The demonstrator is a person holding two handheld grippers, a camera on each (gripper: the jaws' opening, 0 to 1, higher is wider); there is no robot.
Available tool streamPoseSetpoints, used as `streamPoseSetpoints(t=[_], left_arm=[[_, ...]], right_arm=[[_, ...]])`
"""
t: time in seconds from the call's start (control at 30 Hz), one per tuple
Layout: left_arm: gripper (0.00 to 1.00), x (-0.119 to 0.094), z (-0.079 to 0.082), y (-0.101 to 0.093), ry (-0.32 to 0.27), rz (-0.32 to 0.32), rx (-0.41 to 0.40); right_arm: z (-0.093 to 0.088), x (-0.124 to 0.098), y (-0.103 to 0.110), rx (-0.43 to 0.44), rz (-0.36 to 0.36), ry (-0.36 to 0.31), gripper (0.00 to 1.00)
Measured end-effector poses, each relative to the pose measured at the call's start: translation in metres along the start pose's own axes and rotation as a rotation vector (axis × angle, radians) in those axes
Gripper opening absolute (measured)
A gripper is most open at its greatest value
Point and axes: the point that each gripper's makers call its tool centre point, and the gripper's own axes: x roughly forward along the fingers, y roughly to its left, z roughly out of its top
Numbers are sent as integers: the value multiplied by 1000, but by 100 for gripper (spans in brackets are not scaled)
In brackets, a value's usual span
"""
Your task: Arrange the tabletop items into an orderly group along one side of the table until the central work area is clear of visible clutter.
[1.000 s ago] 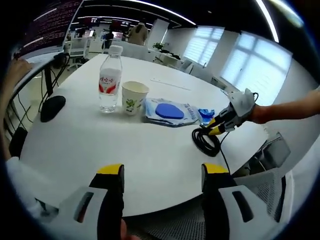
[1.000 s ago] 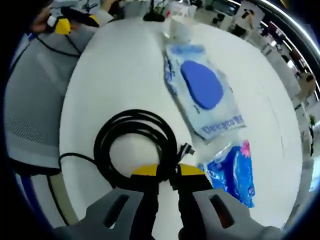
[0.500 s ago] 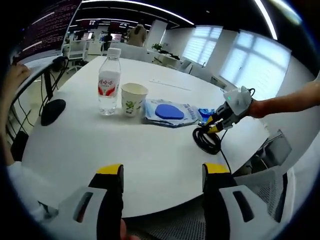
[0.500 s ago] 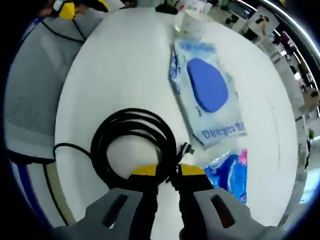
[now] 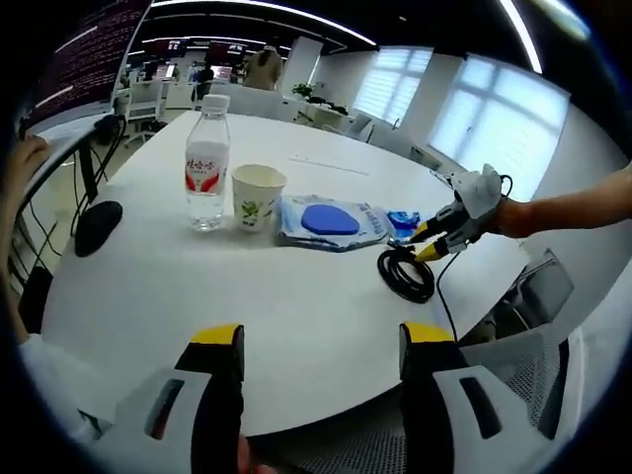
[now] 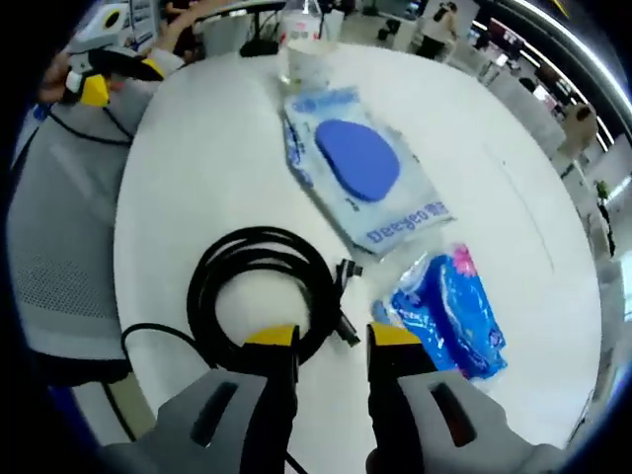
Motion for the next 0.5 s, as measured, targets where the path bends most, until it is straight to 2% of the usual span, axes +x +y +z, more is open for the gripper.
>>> streamPoseSetpoints(t=[0.1, 0.3, 0.4, 0.5], left_arm=[[64, 0, 4, 3, -2, -2, 7], [64, -2, 8, 13, -4, -2, 15], [64, -3, 10, 17, -6, -1, 18], [64, -5, 11, 21, -4, -1, 25]], right_arm=[[7, -8, 4, 119, -13, -74, 28], [6, -31, 15, 243, -39, -164, 36], [4, -41, 24, 284, -44, -211, 39], [-3, -49, 36, 294, -40, -215, 43]])
